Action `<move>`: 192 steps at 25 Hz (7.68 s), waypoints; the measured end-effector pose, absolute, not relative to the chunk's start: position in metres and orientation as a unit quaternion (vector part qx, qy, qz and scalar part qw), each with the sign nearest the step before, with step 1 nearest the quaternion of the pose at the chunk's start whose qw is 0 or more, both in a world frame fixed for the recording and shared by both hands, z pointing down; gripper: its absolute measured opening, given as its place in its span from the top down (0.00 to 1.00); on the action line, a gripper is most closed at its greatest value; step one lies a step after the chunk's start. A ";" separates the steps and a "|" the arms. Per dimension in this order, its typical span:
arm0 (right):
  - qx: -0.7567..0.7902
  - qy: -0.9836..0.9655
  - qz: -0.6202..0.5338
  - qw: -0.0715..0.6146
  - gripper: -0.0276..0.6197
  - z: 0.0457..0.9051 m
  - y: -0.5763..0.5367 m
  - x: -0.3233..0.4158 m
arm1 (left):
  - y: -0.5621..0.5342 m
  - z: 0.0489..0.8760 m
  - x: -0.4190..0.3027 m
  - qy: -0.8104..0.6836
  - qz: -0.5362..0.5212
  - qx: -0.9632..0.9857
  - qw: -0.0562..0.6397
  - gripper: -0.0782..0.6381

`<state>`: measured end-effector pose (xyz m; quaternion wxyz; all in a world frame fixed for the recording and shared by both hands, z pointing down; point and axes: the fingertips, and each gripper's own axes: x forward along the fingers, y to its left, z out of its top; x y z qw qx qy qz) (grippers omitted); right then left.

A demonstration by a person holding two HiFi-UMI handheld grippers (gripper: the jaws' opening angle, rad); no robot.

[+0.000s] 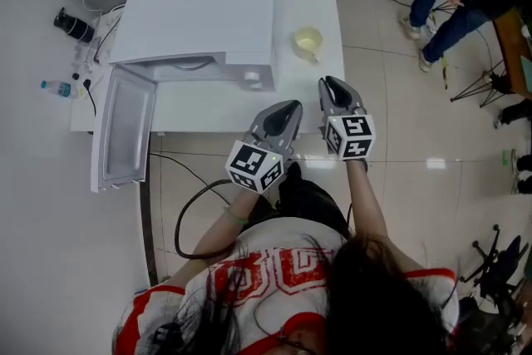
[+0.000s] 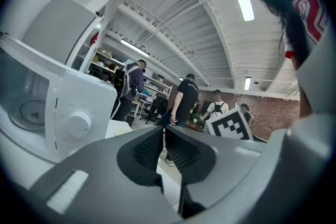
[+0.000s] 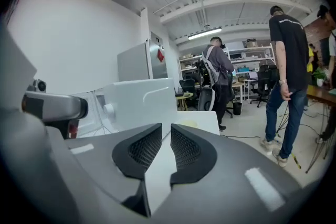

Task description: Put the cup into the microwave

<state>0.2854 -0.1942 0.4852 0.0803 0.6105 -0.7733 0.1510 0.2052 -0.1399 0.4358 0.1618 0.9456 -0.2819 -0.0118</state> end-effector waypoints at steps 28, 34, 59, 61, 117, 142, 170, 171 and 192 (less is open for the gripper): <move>0.573 -0.774 0.188 0.193 0.34 0.589 -0.322 0.299 | -0.168 0.472 0.226 -0.306 0.035 0.940 0.151 0.89; 0.567 -0.776 0.193 0.198 0.34 0.593 -0.336 0.294 | -0.171 0.475 0.226 -0.307 0.034 0.938 0.156 0.89; 0.585 -0.760 0.196 0.203 0.26 0.607 -0.361 0.295 | -0.178 0.476 0.192 -0.350 0.038 0.923 0.156 0.89; 0.583 -0.762 0.198 0.202 0.26 0.606 -0.355 0.294 | -0.178 0.475 0.192 -0.349 0.038 0.924 0.154 0.89; 0.607 -0.761 0.178 0.142 0.26 0.498 -0.132 0.146 | -0.092 0.437 0.025 -0.357 -0.025 0.925 0.129 0.89; 0.612 -0.763 0.166 0.126 0.26 0.483 -0.107 0.065 | -0.067 0.432 -0.043 -0.342 -0.036 0.931 0.118 0.89; 0.546 -0.808 0.165 0.150 0.26 0.493 -0.170 -0.020 | -0.107 0.442 -0.096 -0.397 -0.029 0.909 0.124 0.89; 0.544 -0.809 0.164 0.150 0.26 0.494 -0.176 -0.022 | -0.110 0.443 -0.096 -0.398 -0.028 0.908 0.124 0.89; 0.514 -0.828 0.159 0.157 0.26 0.540 -0.291 -0.041 | -0.177 0.497 -0.085 -0.415 -0.018 0.901 0.123 0.88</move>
